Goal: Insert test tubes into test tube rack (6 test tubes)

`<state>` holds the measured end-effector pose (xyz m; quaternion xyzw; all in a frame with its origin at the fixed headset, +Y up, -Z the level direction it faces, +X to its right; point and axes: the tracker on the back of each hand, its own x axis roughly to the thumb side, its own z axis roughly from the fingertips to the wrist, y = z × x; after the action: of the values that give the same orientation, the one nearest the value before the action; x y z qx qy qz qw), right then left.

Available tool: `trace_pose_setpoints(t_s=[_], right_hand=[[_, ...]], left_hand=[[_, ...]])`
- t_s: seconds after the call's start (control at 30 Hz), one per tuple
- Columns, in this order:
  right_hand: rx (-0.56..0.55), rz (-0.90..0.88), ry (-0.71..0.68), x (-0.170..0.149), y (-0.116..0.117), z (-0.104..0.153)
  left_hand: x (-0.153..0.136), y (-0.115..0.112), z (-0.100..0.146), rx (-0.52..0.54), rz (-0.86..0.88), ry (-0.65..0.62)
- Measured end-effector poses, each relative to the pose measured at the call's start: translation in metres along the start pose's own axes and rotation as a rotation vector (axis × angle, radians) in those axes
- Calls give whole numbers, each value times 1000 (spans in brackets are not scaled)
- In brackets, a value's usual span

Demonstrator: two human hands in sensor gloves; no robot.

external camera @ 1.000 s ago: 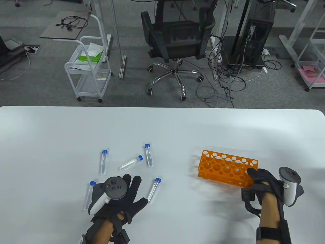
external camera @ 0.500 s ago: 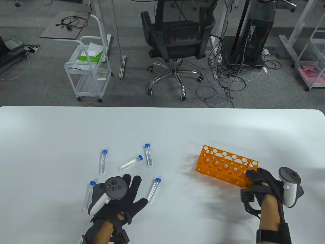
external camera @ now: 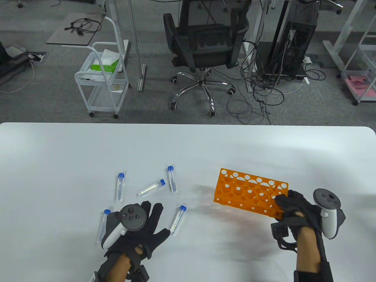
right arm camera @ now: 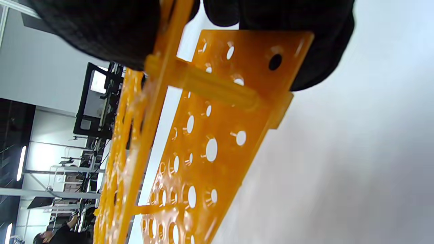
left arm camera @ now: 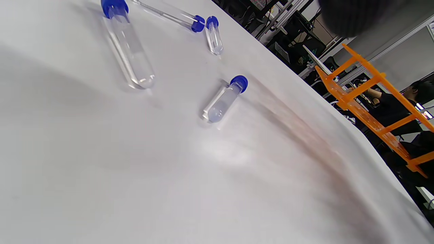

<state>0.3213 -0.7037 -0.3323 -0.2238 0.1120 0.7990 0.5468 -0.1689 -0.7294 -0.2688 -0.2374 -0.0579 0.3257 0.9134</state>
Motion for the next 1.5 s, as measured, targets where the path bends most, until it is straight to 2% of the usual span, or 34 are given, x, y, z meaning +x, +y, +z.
trace_pose_setpoints(t_s=[0.53, 0.97, 1.27, 1.5], right_hand=[[103, 92, -53, 14, 23, 10], [270, 29, -88, 20, 40, 17], [303, 55, -117, 25, 48, 22], [317, 70, -119, 25, 50, 22]], left_hand=[[-16, 16, 2, 61, 72, 24], [-36, 30, 5, 108, 158, 80], [-50, 49, 15, 210, 235, 75], [-77, 66, 16, 320, 247, 173]])
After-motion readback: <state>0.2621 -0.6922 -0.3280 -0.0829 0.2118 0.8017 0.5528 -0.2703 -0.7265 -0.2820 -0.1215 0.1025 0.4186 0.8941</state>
